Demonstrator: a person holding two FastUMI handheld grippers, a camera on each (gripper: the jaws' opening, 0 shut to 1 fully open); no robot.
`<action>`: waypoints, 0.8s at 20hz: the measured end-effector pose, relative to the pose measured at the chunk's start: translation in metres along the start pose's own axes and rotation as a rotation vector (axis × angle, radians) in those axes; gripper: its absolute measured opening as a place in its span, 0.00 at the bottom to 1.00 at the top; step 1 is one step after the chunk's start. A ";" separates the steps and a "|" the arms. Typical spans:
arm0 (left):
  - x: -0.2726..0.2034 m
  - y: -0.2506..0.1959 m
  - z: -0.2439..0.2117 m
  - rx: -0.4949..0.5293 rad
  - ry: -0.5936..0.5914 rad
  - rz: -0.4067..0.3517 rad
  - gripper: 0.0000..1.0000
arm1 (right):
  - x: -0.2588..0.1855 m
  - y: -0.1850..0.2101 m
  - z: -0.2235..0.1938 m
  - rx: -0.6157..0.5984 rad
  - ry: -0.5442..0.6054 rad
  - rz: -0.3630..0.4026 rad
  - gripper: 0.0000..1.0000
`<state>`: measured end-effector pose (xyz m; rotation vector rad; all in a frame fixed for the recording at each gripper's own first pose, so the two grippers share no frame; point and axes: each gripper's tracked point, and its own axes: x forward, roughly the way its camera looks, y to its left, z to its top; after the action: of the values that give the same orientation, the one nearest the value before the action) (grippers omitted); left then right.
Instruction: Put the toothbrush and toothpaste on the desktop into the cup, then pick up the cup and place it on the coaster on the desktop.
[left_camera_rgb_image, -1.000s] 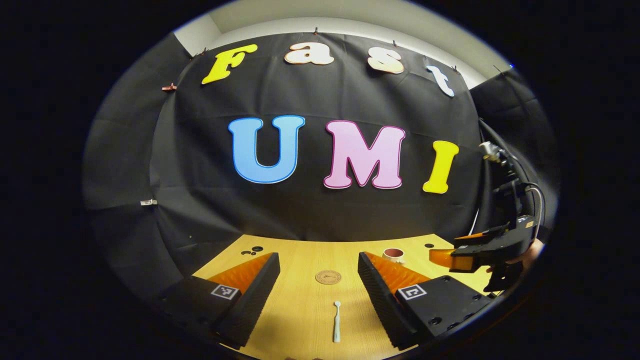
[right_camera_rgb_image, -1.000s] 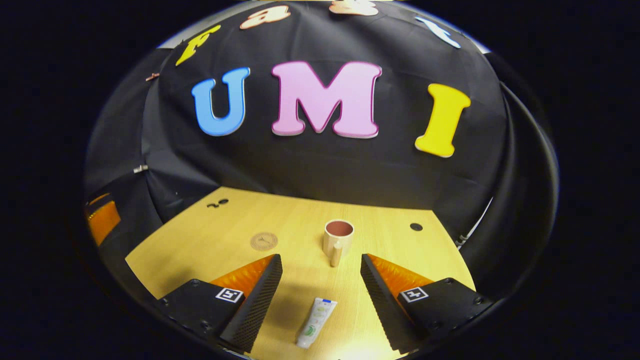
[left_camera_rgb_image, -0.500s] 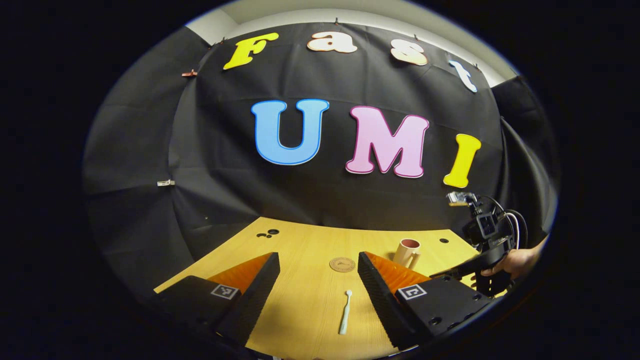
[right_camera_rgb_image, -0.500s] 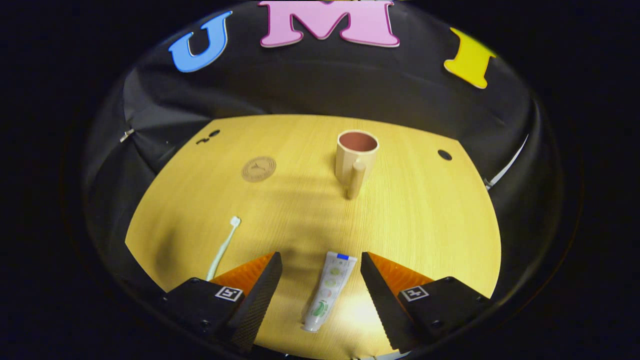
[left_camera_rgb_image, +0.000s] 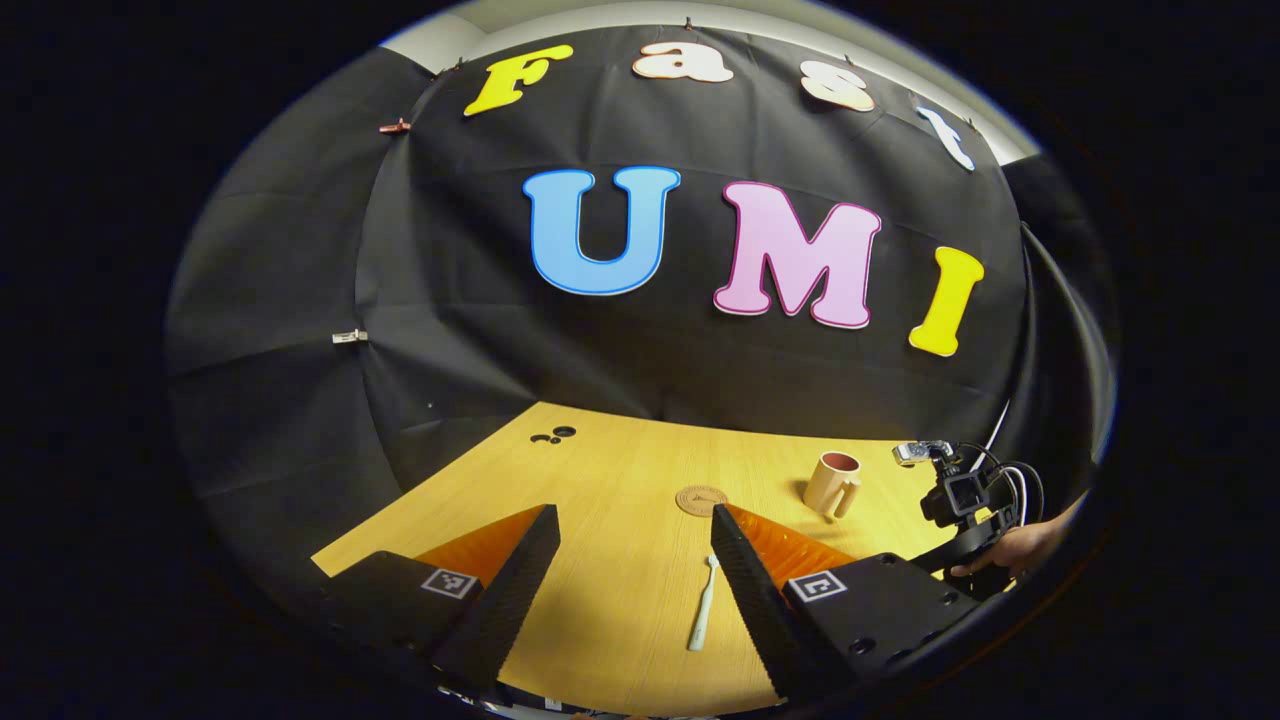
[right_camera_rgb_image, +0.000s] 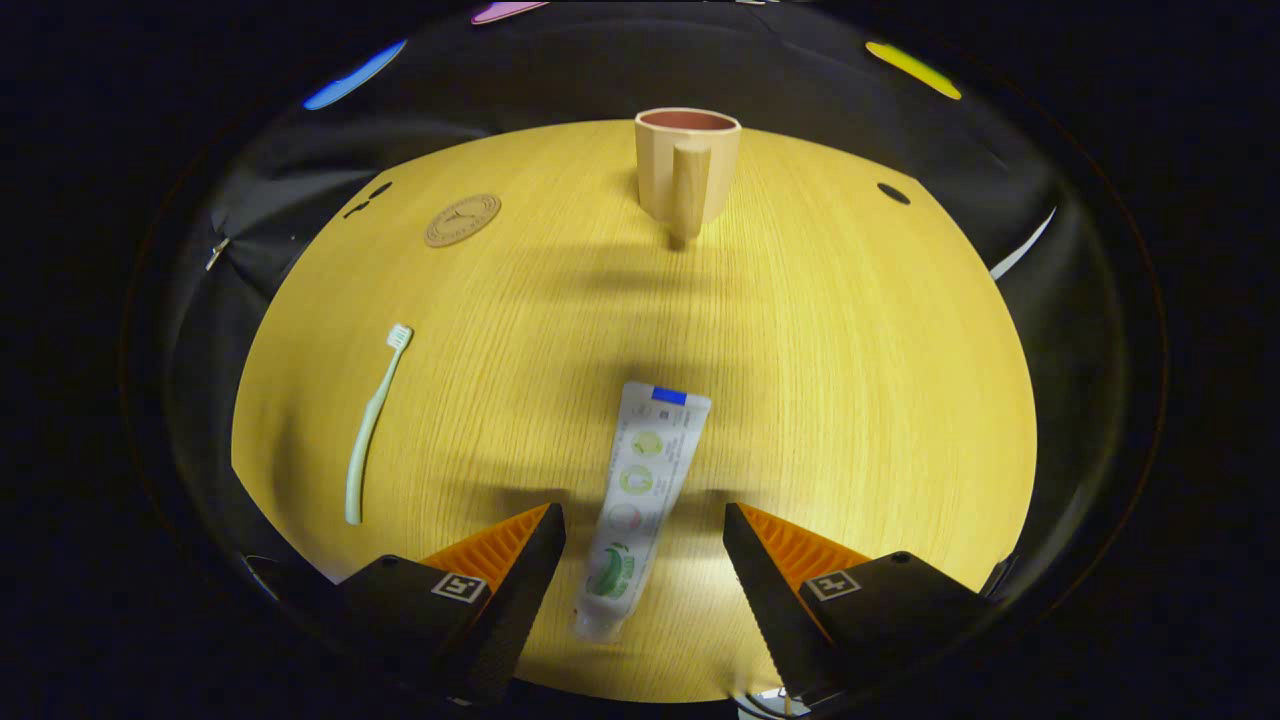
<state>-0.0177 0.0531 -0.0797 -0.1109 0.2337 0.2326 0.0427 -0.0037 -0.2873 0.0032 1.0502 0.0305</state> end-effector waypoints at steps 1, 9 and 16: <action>0.000 0.000 -0.003 -0.004 0.012 0.000 0.97 | 0.002 0.001 -0.006 0.012 0.019 0.003 0.99; 0.005 -0.008 -0.026 0.010 0.081 -0.014 0.97 | 0.011 0.004 -0.004 -0.001 0.020 -0.027 0.61; 0.046 -0.032 -0.077 0.042 0.249 -0.111 0.97 | 0.008 0.007 -0.005 -0.075 0.021 0.021 0.28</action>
<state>0.0164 0.0216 -0.1629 -0.1113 0.4788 0.1030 0.0420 0.0029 -0.2966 -0.0540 1.0693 0.0892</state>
